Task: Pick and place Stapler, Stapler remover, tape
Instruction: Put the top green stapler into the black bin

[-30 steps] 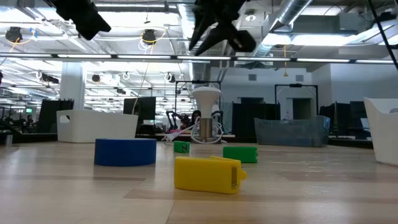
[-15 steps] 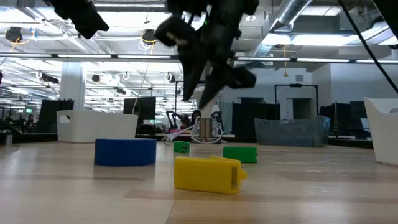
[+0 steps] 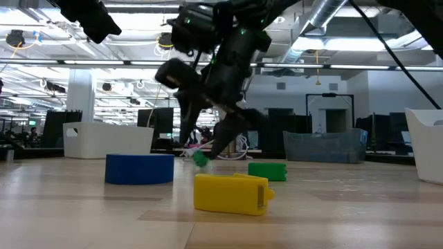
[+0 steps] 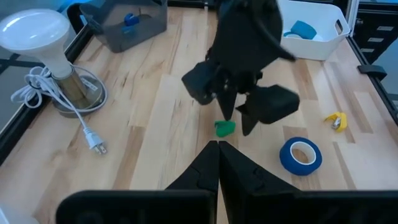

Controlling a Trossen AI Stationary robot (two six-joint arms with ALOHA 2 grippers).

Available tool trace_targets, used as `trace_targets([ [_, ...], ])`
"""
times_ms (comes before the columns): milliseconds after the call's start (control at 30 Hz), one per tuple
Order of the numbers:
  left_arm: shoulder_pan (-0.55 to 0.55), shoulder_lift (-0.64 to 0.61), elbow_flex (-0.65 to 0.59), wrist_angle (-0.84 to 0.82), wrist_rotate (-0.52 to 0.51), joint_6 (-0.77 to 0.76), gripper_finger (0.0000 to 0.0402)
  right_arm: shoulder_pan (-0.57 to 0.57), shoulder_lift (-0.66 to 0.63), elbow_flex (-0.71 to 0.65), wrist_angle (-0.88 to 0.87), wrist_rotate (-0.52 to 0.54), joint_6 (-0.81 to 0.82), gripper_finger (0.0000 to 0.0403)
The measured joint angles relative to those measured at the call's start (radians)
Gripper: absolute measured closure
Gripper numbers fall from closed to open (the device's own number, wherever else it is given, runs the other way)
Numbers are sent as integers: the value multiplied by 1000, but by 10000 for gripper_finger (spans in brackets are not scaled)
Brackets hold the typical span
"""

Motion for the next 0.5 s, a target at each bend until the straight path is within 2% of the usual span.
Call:
trace_targets([
  [500, 0, 0, 0, -2, 0, -1, 401, -5, 38, 0, 55, -1, 0, 197],
])
